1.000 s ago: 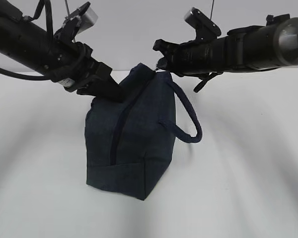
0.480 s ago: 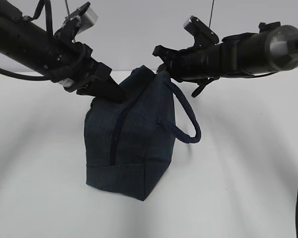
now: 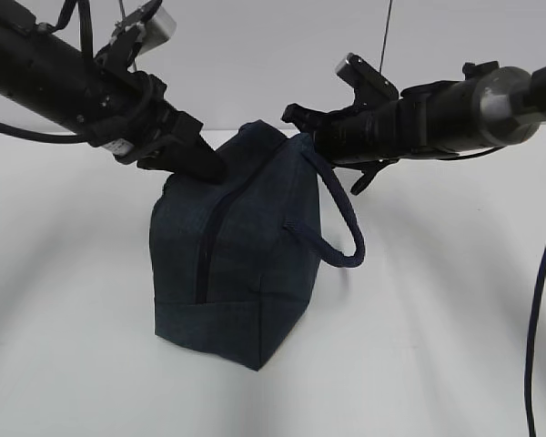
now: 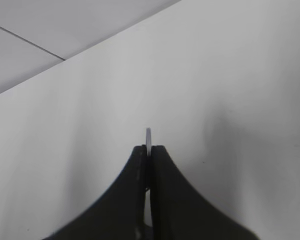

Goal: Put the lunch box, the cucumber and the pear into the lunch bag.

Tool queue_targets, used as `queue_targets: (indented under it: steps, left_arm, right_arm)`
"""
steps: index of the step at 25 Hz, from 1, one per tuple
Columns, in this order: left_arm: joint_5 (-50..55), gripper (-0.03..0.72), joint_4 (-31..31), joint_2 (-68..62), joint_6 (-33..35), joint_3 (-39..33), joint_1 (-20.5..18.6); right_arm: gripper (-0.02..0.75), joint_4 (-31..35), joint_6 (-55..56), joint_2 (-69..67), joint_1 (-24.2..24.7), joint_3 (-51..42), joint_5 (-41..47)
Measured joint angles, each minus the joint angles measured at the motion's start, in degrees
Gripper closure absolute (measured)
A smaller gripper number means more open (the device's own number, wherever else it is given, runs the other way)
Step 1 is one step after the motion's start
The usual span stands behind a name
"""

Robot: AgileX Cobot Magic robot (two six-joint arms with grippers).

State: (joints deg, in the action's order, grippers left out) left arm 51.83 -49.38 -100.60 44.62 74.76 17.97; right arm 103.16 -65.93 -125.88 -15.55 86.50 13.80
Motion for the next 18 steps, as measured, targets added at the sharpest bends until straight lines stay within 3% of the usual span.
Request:
queue_targets:
  steps: [11, 13, 18]
  left_arm:
    - [-0.7, 0.673, 0.0, 0.1, 0.1, 0.0, 0.0]
    - [-0.5, 0.620, -0.2, 0.2, 0.1, 0.0, 0.0]
    - [-0.2, 0.407, -0.7, 0.3, 0.2, 0.0, 0.1]
  right_arm:
    - [0.722, -1.7, 0.1, -0.6, 0.1, 0.0, 1.2]
    - [0.654, -1.9, -0.9, -0.6, 0.3, 0.0, 1.5]
    - [0.332, -2.4, -7.3, 1.7, 0.6, -0.2, 1.1]
